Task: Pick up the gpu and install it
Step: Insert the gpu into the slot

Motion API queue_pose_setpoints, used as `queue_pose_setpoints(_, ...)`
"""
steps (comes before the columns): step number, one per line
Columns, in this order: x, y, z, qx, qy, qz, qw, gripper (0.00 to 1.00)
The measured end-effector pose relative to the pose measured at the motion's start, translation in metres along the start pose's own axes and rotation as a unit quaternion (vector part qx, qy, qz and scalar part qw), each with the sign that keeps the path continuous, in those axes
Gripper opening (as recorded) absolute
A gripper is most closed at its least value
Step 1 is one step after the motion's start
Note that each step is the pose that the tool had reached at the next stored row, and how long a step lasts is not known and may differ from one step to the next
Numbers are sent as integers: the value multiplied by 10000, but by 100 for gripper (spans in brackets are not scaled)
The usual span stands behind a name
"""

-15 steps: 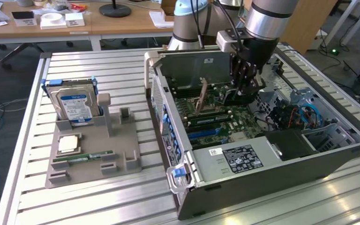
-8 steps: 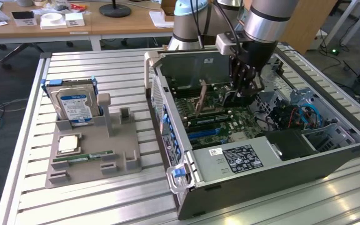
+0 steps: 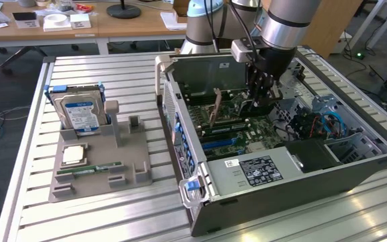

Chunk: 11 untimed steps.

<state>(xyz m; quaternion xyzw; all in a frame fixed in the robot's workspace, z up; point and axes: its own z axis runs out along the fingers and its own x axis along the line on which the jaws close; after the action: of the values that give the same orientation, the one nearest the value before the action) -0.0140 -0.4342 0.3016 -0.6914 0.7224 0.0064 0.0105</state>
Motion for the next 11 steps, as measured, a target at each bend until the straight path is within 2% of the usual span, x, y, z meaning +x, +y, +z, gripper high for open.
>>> queue_pose_setpoints(11,39,34,18,-1,-1,-20,10000,26)
